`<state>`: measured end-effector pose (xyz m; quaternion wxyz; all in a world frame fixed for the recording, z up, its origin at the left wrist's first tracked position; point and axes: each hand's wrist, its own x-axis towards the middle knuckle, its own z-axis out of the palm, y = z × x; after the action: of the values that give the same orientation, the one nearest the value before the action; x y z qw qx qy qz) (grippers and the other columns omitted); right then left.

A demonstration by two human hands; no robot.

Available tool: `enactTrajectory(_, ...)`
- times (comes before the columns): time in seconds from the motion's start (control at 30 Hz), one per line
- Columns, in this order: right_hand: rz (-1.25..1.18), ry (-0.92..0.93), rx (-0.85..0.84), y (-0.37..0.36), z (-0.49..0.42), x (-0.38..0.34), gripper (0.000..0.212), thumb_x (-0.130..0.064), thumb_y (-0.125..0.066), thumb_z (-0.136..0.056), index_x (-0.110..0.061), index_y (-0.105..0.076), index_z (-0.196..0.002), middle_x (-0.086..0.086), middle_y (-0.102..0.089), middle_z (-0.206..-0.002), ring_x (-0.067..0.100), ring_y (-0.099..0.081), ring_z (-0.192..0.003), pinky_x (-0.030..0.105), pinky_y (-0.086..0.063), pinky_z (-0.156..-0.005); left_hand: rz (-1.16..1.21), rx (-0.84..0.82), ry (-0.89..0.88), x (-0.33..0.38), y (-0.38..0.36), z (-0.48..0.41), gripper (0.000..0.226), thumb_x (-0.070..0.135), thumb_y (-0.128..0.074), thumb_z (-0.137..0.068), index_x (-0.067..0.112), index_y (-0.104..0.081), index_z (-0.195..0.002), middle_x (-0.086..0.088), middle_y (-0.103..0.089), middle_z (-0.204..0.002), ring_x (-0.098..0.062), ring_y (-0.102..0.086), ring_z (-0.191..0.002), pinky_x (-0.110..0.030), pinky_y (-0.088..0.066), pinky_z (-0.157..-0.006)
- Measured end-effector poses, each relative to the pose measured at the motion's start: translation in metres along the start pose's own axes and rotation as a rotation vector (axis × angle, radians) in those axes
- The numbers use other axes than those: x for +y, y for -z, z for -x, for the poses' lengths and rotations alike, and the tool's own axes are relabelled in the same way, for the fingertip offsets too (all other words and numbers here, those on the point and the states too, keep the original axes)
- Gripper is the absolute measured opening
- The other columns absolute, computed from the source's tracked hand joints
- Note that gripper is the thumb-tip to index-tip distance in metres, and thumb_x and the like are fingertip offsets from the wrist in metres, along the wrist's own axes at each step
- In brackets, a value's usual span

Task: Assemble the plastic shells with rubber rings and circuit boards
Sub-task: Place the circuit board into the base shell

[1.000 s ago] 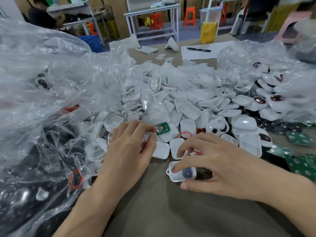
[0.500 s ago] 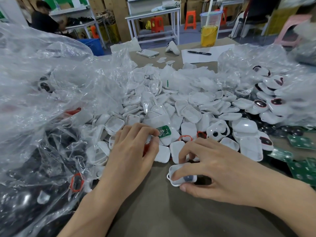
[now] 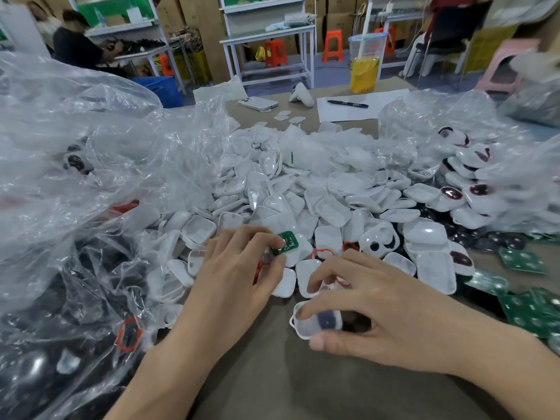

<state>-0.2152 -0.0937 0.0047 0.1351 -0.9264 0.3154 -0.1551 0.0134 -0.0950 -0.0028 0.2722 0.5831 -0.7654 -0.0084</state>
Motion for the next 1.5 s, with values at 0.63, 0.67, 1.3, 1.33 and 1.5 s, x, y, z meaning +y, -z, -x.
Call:
enactTrajectory(0.63,-0.244,-0.246,0.36,0.007,-0.009,0.018,0.032,-0.06,-0.055,-0.089,-0.05,-0.06,-0.119,-0.029,-0.059,-0.107,0.007,-0.052,-0.109,0.008,-0.034,-0.091,0.21,0.115,-0.148,0.014,0.005,0.006,0.022,0.035,-0.061,-0.094,0.024,-0.066,-0.112,0.017,-0.061,-0.115,-0.01,-0.053,-0.114,-0.025,-0.042,-0.097)
enactTrajectory(0.67,-0.257,-0.251,0.358,0.007,-0.01,0.018,0.034,-0.062,-0.058,-0.086,-0.053,-0.058,-0.119,-0.03,-0.059,-0.108,0.007,-0.051,-0.11,0.008,-0.033,-0.091,0.226,0.112,-0.162,0.015,0.006,0.007,0.023,0.037,-0.06,-0.094,0.025,-0.065,-0.113,0.019,-0.06,-0.116,-0.01,-0.053,-0.115,-0.025,-0.042,-0.096)
enactTrajectory(1.3,-0.303,-0.228,0.379,0.013,-0.008,0.013,0.024,-0.065,-0.053,-0.09,-0.046,-0.064,-0.099,-0.023,-0.063,-0.102,0.011,-0.056,-0.102,0.01,-0.036,-0.085,0.543,0.028,-0.018,0.025,0.01,0.011,0.011,0.041,-0.062,-0.088,0.038,-0.065,-0.098,0.017,-0.07,-0.101,-0.008,-0.065,-0.097,-0.014,-0.046,-0.081)
enactTrajectory(1.33,-0.315,-0.227,0.387,0.013,-0.008,0.012,0.025,-0.064,-0.053,-0.09,-0.043,-0.066,-0.098,-0.023,-0.064,-0.102,0.011,-0.057,-0.102,0.011,-0.037,-0.084,0.662,-0.005,0.054,0.026,0.01,0.011,0.012,0.042,-0.063,-0.086,0.037,-0.067,-0.096,0.013,-0.072,-0.095,-0.008,-0.067,-0.09,-0.016,-0.048,-0.078)
enactTrajectory(1.5,-0.401,-0.248,0.404,0.012,-0.009,0.01,0.015,-0.052,-0.057,-0.091,-0.041,-0.068,-0.091,-0.016,-0.065,-0.093,0.014,-0.059,-0.095,0.016,-0.041,-0.08,1.42,-0.263,0.425,0.029,0.013,0.001,0.02,0.032,-0.075,-0.082,0.014,-0.074,-0.09,-0.017,-0.069,-0.086,-0.024,-0.064,-0.075,-0.03,-0.055,-0.071)
